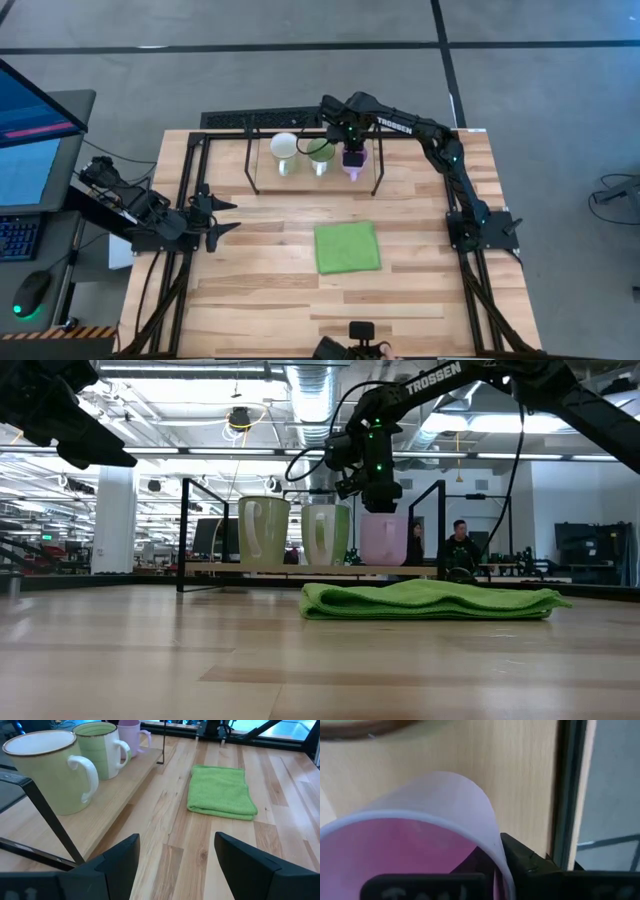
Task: Stack small to large cups/mugs on shelf
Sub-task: Put the purple mug on the shelf
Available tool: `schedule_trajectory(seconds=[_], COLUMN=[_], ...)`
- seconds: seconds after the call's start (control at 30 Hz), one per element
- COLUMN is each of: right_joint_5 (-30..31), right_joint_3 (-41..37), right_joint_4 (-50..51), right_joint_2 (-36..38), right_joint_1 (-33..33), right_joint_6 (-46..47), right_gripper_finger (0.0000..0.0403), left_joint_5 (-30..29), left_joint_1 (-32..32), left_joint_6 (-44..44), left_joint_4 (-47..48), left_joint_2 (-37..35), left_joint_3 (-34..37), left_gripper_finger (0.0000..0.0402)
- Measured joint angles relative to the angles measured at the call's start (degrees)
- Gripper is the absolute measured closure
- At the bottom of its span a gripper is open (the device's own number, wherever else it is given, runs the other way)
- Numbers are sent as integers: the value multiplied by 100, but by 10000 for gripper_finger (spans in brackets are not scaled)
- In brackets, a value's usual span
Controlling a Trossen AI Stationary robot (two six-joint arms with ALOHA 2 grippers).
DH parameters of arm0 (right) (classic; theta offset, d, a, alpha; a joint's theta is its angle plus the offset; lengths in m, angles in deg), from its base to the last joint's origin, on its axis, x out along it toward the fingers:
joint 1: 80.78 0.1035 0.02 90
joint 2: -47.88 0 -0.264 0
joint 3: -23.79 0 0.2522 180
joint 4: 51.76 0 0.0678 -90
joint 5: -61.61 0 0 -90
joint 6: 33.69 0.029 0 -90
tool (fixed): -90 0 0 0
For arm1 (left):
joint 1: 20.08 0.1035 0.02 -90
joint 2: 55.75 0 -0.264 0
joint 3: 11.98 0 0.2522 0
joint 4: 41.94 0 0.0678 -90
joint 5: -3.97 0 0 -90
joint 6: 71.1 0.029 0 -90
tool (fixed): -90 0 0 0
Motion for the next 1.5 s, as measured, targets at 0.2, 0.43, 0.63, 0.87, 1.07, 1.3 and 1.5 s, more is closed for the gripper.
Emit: schedule_trajectory(seconds=[0.2,0.43,0.63,0.87,1.07,1.3,1.5], right_joint_5=[49,95,399,385,317,307,307], right_joint_3=[-2,-2,-2,-2,-2,-2,-2], right_joint_4=[66,110,150,149,149,122,109], right_joint_2=[0,0,0,0,0,0,0], right_joint_1=[-11,-19,-17,2,23,39,39], right_joint_6=[11,13,13,15,29,72,124], right_gripper_finger=[348,342,335,330,329,329,329], left_joint_5=[0,0,0,0,0,0,0], left_joint_1=[-2,0,-2,-2,-1,-1,0], left_joint_6=[0,0,0,0,0,-1,0], left_joint_4=[0,0,0,1,1,1,2], left_joint_2=[0,0,0,0,0,1,0], left_joint_3=[0,0,0,0,0,1,2], left_gripper_finger=[155,155,155,155,155,155,155])
